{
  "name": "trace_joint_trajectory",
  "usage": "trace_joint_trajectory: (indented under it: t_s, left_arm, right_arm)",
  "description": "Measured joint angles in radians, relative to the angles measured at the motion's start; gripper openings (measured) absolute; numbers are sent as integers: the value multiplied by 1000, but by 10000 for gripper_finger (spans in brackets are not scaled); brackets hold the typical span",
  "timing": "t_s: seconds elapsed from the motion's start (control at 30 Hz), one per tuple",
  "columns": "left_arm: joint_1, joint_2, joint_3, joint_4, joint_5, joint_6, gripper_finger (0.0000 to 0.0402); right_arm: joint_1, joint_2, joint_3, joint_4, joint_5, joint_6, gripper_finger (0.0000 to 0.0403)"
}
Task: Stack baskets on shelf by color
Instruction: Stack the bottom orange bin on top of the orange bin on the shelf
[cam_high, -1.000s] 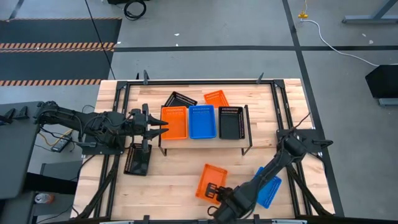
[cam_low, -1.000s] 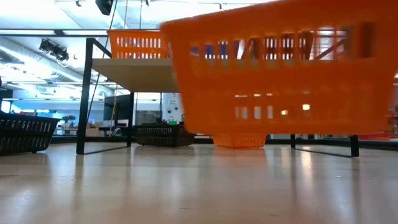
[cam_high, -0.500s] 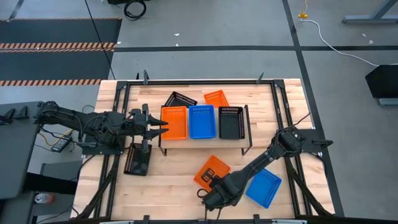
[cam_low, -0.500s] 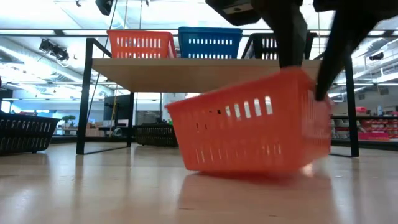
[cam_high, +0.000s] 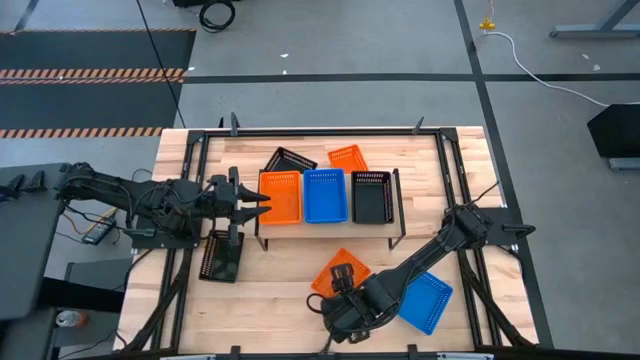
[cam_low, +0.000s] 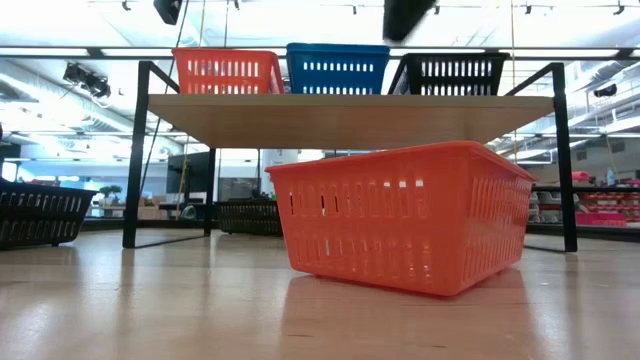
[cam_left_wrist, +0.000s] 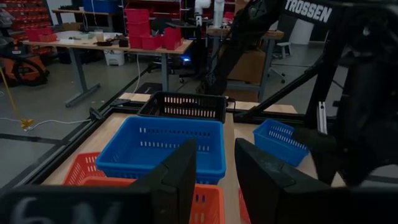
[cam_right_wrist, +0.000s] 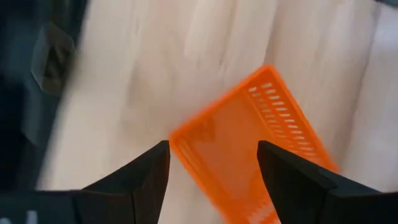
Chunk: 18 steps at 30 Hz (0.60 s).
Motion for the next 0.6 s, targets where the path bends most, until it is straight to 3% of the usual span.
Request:
trace_joint_trajectory:
  t_s: [0.13, 0.23, 0.6]
  left_arm:
    - [0, 0, 0, 0, 0, -8, 117]
    - [0, 0, 0, 0, 0, -10, 117]
    - [0, 0, 0, -1, 0, -26, 117]
  right_arm:
    - [0, -1, 16, 63, 0, 316, 248]
    - [0, 0, -2, 137, 12, 448, 241]
    - [-39, 2, -155, 233, 37, 519, 229]
